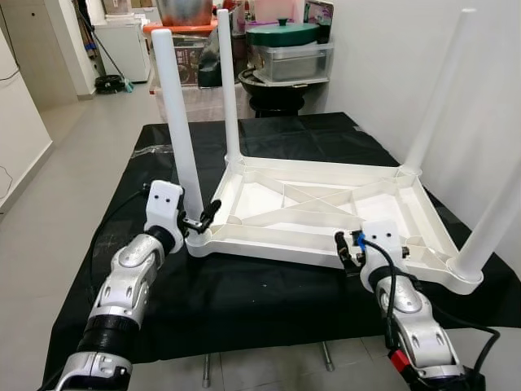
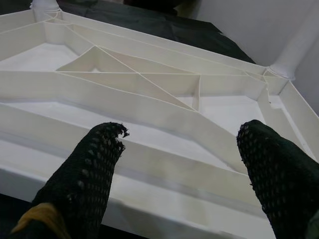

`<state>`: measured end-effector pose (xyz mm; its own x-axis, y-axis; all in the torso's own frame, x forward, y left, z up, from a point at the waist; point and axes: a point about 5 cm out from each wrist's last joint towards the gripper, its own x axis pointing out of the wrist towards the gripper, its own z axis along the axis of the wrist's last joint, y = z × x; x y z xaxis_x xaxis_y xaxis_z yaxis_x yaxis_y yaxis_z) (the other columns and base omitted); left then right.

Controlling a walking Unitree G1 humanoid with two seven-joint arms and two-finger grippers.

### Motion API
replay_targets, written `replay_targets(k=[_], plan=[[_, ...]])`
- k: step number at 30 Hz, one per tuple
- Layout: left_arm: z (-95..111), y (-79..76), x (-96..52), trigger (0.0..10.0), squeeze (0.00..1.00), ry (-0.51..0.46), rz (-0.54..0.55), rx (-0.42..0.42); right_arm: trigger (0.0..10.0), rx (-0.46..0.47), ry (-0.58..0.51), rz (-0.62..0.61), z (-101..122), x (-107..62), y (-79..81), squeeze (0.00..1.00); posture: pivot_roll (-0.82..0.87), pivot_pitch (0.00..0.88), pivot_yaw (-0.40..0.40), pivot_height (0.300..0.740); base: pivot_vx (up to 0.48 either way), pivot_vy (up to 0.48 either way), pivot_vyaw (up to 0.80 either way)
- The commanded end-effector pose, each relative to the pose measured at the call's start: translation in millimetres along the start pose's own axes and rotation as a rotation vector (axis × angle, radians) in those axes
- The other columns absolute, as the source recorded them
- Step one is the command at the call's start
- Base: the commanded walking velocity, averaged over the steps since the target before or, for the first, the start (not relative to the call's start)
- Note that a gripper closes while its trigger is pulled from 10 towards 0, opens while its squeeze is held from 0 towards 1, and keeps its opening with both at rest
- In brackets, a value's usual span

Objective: Building children table

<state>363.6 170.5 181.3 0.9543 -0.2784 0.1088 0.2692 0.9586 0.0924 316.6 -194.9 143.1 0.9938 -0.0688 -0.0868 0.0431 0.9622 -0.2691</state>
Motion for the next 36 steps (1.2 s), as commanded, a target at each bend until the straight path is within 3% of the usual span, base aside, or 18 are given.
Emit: replay_targets(k=[1,18,19,20,21,22,31,36], plan=[[-2.2,6.2,-0.3,10.0,0.0,0.007,0.006,0.011,10.0,-0.005,-0.006,0.01,-0.9,-0.4,2.7,0.0,0.0,0.0,0.008,0.74,0.0,0.0,0.0],[12.0,32.4,26.4,10.0,0.0,0.045,0.024,0.034,10.0,-0.01,-0.007,0.005,-2.2,-3.8,1.2,0.0,-0.02,0.0,0.027,0.74,0.0,0.0,0.0],[12.3,32.3,28.4,8.3,0.0,0.055,0.018,0.025,10.0,-0.011,-0.007,0.005,-2.1,-4.1,1.2,0.0,-0.03,0.0,0.031,0.74,0.0,0.0,0.0],[12.5,30.7,30.4,2.5,0.0,0.061,0.001,0.023,10.0,-0.012,-0.007,0.004,-2.3,-4.6,0.8,0.0,-0.03,0.0,0.033,0.74,0.0,0.0,0.0],[12.5,30.7,30.4,2.5,0.0,0.061,0.001,0.023,10.0,-0.012,-0.007,0.004,-2.3,-4.6,0.8,0.0,-0.03,0.0,0.033,0.74,0.0,0.0,0.0],[12.9,28.9,32.1,0.0,0.0,0.06,-0.014,0.016,10.0,-0.012,-0.007,0.003,-2.4,-5.0,0.2,0.0,-0.03,0.0,0.033,0.74,0.0,0.0,0.0],[8.8,20.2,35.3,0.0,0.0,0.052,-0.061,-0.002,10.0,-0.034,0.016,0.009,-8.7,-12.3,-6.8,0.0,-0.05,0.0,0.037,0.74,0.0,0.0,0.0],[7.2,19.4,33.8,0.0,0.0,0.04,-0.068,-0.009,10.0,-0.069,0.098,0.118,-24.9,-23.7,-17.8,0.0,-0.06,0.0,0.036,0.74,0.0,0.0,0.0]])
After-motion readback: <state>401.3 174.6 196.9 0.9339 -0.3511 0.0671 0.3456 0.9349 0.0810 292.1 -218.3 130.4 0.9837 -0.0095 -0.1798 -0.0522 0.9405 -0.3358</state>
